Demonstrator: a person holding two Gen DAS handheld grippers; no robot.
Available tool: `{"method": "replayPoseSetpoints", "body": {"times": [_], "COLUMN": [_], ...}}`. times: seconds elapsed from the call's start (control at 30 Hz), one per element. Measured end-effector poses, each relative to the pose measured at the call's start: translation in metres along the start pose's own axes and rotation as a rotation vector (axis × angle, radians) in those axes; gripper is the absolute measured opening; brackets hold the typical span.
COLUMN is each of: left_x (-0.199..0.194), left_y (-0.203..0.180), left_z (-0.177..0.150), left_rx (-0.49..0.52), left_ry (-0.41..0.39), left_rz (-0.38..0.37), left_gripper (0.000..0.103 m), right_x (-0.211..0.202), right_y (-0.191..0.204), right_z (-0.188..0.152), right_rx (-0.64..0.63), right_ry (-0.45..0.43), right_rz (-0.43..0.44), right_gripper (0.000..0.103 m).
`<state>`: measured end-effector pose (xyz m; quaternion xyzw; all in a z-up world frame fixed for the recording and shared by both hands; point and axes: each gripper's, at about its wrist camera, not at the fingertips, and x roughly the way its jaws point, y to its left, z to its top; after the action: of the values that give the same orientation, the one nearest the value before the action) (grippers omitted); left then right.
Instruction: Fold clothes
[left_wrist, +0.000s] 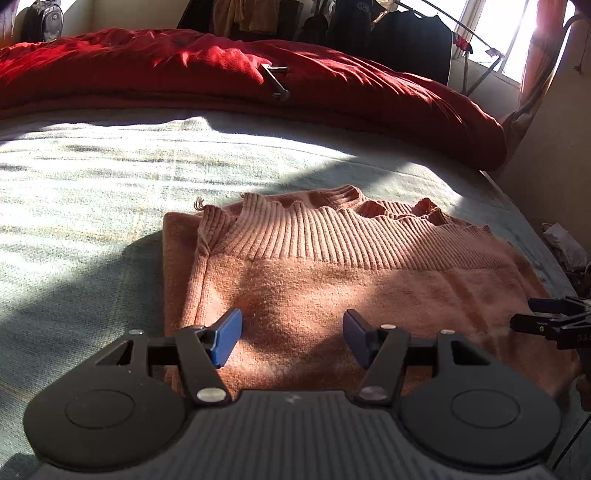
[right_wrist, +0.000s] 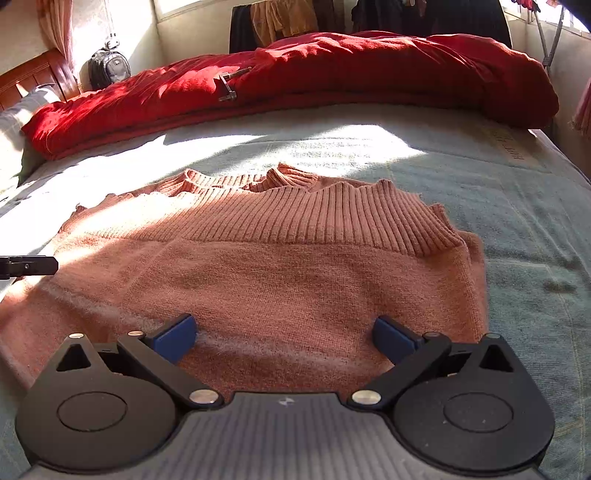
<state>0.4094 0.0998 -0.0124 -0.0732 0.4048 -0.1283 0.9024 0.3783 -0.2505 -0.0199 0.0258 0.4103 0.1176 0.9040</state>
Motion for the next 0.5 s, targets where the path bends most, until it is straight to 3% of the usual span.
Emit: {"method": "replayPoseSetpoints", "body": {"times": [0.3, 0.5], "left_x": [-0.031, -0.033], "left_y": [0.006, 0.058], "left_z": [0.010, 0.011], "left_rx": [0.018, -0.148], "left_ry": [-0.081, -0.050], "left_rz": [0.007, -0.010], "left_gripper": [0.067, 0.067], "right_x": [-0.001, -0.006], "right_y": [0.000, 0.000], "right_z": [-0.001, -0.002], "right_rx": [-0.006, 0.003], "right_ry": [-0.008, -0.009], "right_rz": [0.001, -0.001], "right_gripper": [0.103, 0.103]}}
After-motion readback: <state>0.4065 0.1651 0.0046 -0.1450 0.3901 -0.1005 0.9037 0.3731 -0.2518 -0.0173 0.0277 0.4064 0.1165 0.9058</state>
